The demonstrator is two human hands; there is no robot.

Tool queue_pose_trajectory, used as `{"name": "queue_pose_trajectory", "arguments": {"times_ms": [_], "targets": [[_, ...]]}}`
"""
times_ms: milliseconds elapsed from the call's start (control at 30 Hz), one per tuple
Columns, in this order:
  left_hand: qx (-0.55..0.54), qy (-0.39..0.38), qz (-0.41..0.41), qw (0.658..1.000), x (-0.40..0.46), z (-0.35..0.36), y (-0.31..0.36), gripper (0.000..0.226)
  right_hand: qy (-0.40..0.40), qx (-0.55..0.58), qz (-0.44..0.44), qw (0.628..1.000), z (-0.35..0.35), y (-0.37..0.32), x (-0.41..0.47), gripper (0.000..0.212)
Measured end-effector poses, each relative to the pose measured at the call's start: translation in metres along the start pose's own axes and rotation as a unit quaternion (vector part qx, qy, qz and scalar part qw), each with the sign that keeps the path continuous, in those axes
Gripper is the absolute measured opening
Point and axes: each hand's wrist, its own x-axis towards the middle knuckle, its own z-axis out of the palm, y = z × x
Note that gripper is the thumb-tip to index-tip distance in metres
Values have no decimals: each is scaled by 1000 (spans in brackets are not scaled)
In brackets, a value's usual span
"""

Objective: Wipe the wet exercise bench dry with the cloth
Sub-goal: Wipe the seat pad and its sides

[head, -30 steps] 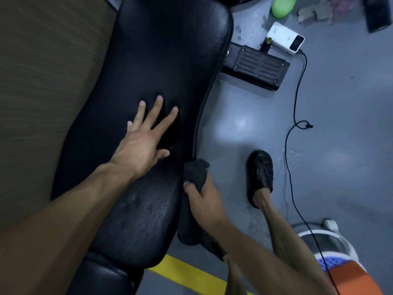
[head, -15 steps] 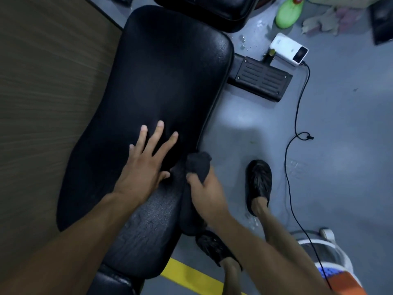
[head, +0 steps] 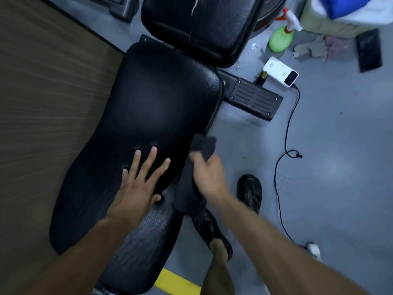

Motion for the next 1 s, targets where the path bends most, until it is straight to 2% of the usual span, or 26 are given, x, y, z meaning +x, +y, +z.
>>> {"name": "queue_pose_trajectory", "arguments": {"times_ms": [133,233,300,400,467,500,567,667,733,833,933,1000], "targets": [[36,18,7,999,-1,1,1,107,86,72,-56,992,-40,-86,56,27],[63,33,15,997,1,1,1,109,112,84,-79,987,-36,-88,49,31],[66,33,14,997,2,2,0,111,96,83,-52,991,-18,-50,28,33],[72,22,11,997,3,-3,1,111,25,54,16,998,0,-9,-11,32],[62,22,11,998,4,-15,1,105,12,30,36,999,-3,-12,-9,35],[46,43,17,998,10,-26,0,97,17,31,37,999,-10,-23,-1,38],[23,92,38,995,34,-57,0,85,39,42,31,998,-28,-51,23,30],[39,142,37,988,100,-119,4,100,63,27,-11,998,-60,-103,55,10],[15,111,-3,994,140,-155,11,118,50,-17,-37,998,-73,-127,64,19],[-5,35,-33,999,167,-179,16,138,29,-107,-52,992,-79,-145,74,16],[-14,41,-20,999,166,-177,13,140,48,-179,-66,980,-70,-159,78,17],[-24,56,-12,998,167,-172,11,141,86,-236,-81,965,-57,-164,75,30]]}}
